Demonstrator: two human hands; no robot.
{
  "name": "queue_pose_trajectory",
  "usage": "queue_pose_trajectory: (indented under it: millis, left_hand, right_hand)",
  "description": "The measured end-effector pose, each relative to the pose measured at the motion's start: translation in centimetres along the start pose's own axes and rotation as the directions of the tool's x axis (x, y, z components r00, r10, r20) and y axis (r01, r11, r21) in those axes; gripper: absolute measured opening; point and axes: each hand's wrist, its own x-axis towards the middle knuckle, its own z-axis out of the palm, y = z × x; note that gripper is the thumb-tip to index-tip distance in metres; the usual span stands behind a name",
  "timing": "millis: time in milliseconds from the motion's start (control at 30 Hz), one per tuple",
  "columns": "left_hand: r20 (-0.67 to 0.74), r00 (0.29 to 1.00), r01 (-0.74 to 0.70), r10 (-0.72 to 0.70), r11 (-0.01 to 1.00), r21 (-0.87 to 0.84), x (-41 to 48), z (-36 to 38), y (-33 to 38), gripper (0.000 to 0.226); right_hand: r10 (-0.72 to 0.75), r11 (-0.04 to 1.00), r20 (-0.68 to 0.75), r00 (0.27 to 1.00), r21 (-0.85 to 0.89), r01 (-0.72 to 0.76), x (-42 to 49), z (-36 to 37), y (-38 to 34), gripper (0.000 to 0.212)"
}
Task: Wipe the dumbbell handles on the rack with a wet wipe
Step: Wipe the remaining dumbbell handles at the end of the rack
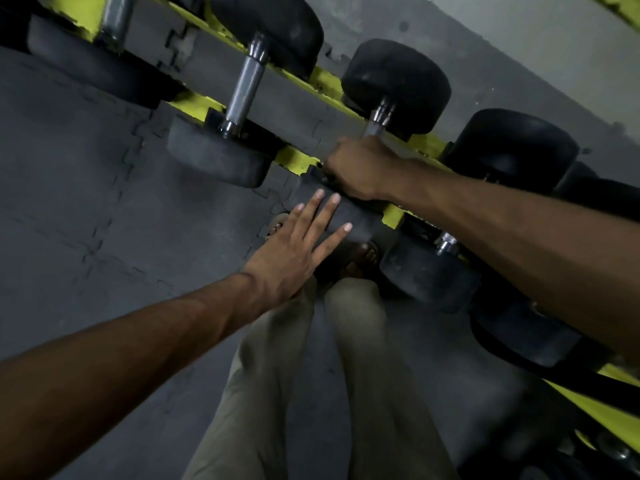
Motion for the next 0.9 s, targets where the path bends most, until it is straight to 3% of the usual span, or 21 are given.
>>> queue_pose_trajectory:
  millis: [100, 167, 233, 367, 467, 533, 600, 667, 700, 767, 800, 833, 867, 900]
  left_hand:
    - [0.008, 1.000, 0.019, -0.019, 1.000, 0.010, 0.1, 0.2, 0.2, 0.110]
    - [0.002, 1.000, 0.028, -0.028, 1.000, 0.005, 0.0, 0.3, 0.4, 0.110]
    - [0.008, 0.999, 0.033, -0.033, 0.999, 0.003, 0.1, 0.3, 0.5, 0.107]
    - [0.034, 0.999, 0.042, -0.041, 0.999, -0.032, 0.1, 0.1, 0.6, 0.108]
    - [0.032, 0.998, 0.056, -0.055, 0.998, -0.033, 0.2, 0.3, 0.8, 0.116]
    - [0.025, 0.997, 0.070, -0.069, 0.997, -0.037, 0.3, 0.6, 1.0, 0.118]
    - [0.001, 0.997, 0.078, -0.078, 0.995, -0.055, 0.4, 0.8, 1.4, 0.118]
    - [-0.006, 0.996, 0.091, -0.091, 0.994, -0.057, 0.4, 0.9, 1.5, 0.116]
    - [-0.028, 0.997, 0.076, -0.077, 0.996, -0.045, 0.4, 1.2, 1.5, 0.114]
    - [-0.048, 0.997, 0.061, -0.063, 0.998, -0.033, 0.5, 1.5, 1.4, 0.113]
    - [-0.038, 0.997, 0.065, -0.066, 0.997, -0.033, 0.5, 1.4, 1.3, 0.115]
    - [-0.036, 0.997, 0.061, -0.062, 0.998, -0.035, 0.4, 1.3, 1.1, 0.116]
    - [-0.043, 0.998, 0.048, -0.049, 0.998, -0.029, 0.4, 1.3, 1.1, 0.116]
    - [-0.053, 0.998, 0.042, -0.043, 0.999, -0.011, 0.5, 1.4, 1.0, 0.115]
  right_hand:
    - [-0.003, 0.995, -0.270, 0.963, 0.097, 0.030, -1.1, 1.5, 2.5, 0.009]
    - [0.123, 0.979, -0.354, 0.927, 0.196, -0.055, -2.1, 1.6, 3.4, 0.013]
    - [0.269, 0.916, -0.381, 0.885, 0.386, -0.112, -3.1, 2.2, 2.6, 0.014]
    - [0.493, 0.699, -0.282, 0.823, 0.692, -0.182, -4.0, 5.3, -1.3, 0.009]
    - [0.690, 0.290, 0.002, 0.724, 0.916, -0.278, -4.0, 7.1, -2.1, 0.015]
    - [0.724, -0.063, 0.185, 0.664, 0.977, -0.204, -3.4, 7.6, -1.7, 0.010]
    - [0.707, -0.352, 0.316, 0.633, 0.933, -0.074, -2.6, 6.9, -1.4, 0.017]
    - [0.641, -0.542, 0.423, 0.640, 0.840, -0.012, -1.3, 6.1, -0.5, 0.026]
    - [0.613, -0.571, 0.439, 0.657, 0.821, -0.016, -0.7, 6.0, 0.2, 0.027]
    - [0.634, -0.327, 0.288, 0.718, 0.941, -0.088, 1.7, 8.8, 2.5, 0.024]
    - [0.655, -0.255, 0.287, 0.699, 0.955, -0.153, 2.9, 10.6, 3.6, 0.036]
    - [0.659, -0.270, 0.327, 0.678, 0.944, -0.192, 3.1, 10.9, 4.2, 0.045]
    - [0.662, -0.355, 0.356, 0.660, 0.924, -0.143, 3.2, 10.3, 4.1, 0.037]
    - [0.691, -0.344, 0.340, 0.639, 0.931, -0.123, 2.0, 7.8, 3.4, 0.015]
